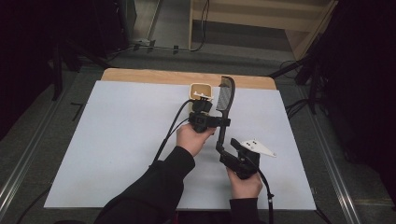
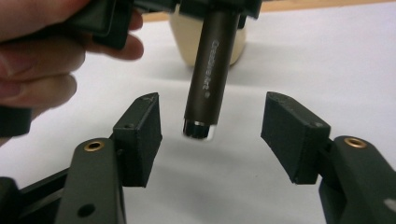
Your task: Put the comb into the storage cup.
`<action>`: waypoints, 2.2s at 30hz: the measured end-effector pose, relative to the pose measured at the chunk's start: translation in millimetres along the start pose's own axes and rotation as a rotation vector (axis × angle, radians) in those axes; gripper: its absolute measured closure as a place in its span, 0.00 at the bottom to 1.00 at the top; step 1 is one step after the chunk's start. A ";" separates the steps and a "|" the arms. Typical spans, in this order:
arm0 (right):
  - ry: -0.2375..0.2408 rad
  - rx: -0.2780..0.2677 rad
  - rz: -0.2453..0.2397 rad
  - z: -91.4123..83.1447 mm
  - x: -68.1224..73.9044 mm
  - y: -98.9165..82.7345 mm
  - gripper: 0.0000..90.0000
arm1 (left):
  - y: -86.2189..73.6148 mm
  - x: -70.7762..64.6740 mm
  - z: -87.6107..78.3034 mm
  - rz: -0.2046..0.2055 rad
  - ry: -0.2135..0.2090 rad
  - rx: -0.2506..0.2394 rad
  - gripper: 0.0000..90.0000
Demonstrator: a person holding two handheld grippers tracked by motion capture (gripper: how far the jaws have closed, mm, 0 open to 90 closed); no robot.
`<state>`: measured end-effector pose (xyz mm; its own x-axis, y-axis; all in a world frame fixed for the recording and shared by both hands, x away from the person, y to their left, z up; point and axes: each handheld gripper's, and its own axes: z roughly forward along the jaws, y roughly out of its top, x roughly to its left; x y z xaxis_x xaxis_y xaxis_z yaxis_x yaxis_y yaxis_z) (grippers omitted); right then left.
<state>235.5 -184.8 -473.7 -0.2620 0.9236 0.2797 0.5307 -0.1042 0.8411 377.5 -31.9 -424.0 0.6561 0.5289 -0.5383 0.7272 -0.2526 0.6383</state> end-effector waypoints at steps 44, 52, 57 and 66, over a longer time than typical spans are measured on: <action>0.294 0.345 -0.178 31.5 -28.2 21.6 0.29 | 8.4 26.0 -45.1 0.044 0.042 -0.018 0.81; 0.322 0.370 -0.249 27.6 -36.0 23.2 0.26 | 12.3 25.8 -46.8 0.062 0.036 -0.026 0.81; 0.326 0.362 -0.250 22.2 -42.4 22.3 0.25 | 15.0 26.6 -48.7 0.068 0.042 -0.029 0.81; 0.311 0.358 -0.237 11.1 -58.5 17.1 0.25 | 21.1 27.6 -54.7 0.077 0.052 -0.052 0.81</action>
<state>268.9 -236.5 -480.8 -0.6059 0.7481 0.2707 0.6557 0.2770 0.7024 399.9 21.7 -395.3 0.6973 0.5515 -0.4579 0.6628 -0.2528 0.7049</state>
